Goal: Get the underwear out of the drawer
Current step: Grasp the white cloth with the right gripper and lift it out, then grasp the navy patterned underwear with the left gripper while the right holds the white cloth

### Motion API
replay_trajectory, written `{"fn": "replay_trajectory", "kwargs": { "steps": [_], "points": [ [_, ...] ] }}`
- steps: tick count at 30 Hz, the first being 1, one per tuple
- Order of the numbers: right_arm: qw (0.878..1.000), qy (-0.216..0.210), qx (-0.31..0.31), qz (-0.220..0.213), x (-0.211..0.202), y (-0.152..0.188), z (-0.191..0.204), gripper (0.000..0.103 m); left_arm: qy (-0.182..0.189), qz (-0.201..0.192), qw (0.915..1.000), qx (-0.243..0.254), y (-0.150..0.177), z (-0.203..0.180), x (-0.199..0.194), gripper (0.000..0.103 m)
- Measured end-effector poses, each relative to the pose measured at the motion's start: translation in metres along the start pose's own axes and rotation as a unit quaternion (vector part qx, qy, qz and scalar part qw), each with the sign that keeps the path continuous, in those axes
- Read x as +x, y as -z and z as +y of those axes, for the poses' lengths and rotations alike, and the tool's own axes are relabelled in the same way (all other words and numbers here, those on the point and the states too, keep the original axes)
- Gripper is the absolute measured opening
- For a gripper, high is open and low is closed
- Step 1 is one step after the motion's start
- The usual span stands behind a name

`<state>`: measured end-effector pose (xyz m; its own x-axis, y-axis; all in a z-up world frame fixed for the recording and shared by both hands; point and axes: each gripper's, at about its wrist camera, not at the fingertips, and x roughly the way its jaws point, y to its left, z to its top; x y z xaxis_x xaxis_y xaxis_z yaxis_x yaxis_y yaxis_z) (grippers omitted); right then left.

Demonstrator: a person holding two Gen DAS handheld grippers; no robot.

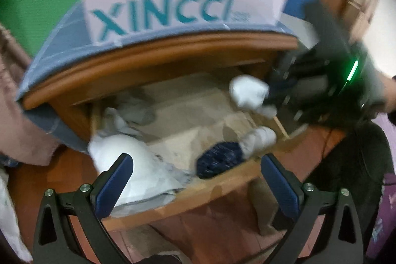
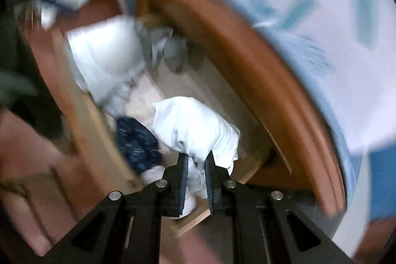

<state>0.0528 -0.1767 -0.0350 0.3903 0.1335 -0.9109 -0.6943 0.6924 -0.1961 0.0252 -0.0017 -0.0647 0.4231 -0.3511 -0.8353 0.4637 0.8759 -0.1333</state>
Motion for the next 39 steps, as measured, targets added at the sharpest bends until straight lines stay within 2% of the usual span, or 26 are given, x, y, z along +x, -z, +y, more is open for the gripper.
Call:
{"fn": "replay_trajectory", "kwargs": {
  "steps": [2, 5, 10, 14, 16, 18, 21, 25, 28, 30, 34, 37, 39],
  "points": [
    [0.997, -0.027, 0.062, -0.029, -0.034, 0.009, -0.018, 0.013, 0.030, 0.023, 0.9992, 0.015, -0.004, -0.006, 0.009, 0.102],
    [0.981, -0.077, 0.154, -0.086, -0.078, 0.032, -0.039, 0.013, 0.070, 0.066, 0.9938, 0.055, -0.012, -0.023, 0.027, 0.102],
    [0.940, -0.127, 0.254, -0.191, -0.136, 0.070, -0.064, 0.013, 0.054, 0.106, 0.9784, 0.169, -0.029, -0.057, 0.059, 0.102],
    [0.900, -0.174, 0.316, -0.245, -0.141, 0.095, -0.067, 0.013, 0.055, 0.160, 0.9609, 0.219, -0.044, -0.070, 0.092, 0.102],
    [0.887, -0.183, 0.335, -0.259, -0.130, 0.099, -0.065, 0.013, 0.068, 0.197, 0.9547, 0.212, -0.048, -0.065, 0.111, 0.102],
    [0.875, -0.197, 0.352, -0.269, -0.124, 0.108, -0.065, 0.013, 0.060, 0.221, 0.9514, 0.206, -0.051, -0.063, 0.127, 0.100],
    [0.869, -0.203, 0.361, -0.270, -0.104, 0.116, -0.062, 0.013, 0.065, 0.250, 0.9473, 0.189, -0.053, -0.055, 0.148, 0.100],
    [0.862, -0.211, 0.372, -0.272, -0.094, 0.125, -0.065, 0.013, 0.079, 0.263, 0.9437, 0.184, -0.047, -0.056, 0.166, 0.099],
    [0.856, -0.219, 0.378, -0.277, -0.085, 0.132, -0.069, 0.013, 0.072, 0.277, 0.9365, 0.202, -0.044, -0.056, 0.177, 0.100],
    [0.853, -0.222, 0.380, -0.281, -0.084, 0.135, -0.071, 0.013, 0.089, 0.274, 0.9351, 0.206, -0.044, -0.055, 0.178, 0.100],
    [0.846, -0.230, 0.387, -0.285, -0.078, 0.139, -0.075, 0.013, 0.099, 0.268, 0.9342, 0.214, -0.044, -0.053, 0.178, 0.103],
    [0.841, -0.236, 0.392, -0.289, -0.077, 0.141, -0.077, 0.013, 0.106, 0.280, 0.9371, 0.179, -0.043, -0.046, 0.182, 0.103],
    [0.841, -0.237, 0.391, -0.290, -0.077, 0.141, -0.077, 0.013, 0.131, 0.304, 0.9330, 0.141, -0.040, -0.037, 0.188, 0.099]
  ]
}}
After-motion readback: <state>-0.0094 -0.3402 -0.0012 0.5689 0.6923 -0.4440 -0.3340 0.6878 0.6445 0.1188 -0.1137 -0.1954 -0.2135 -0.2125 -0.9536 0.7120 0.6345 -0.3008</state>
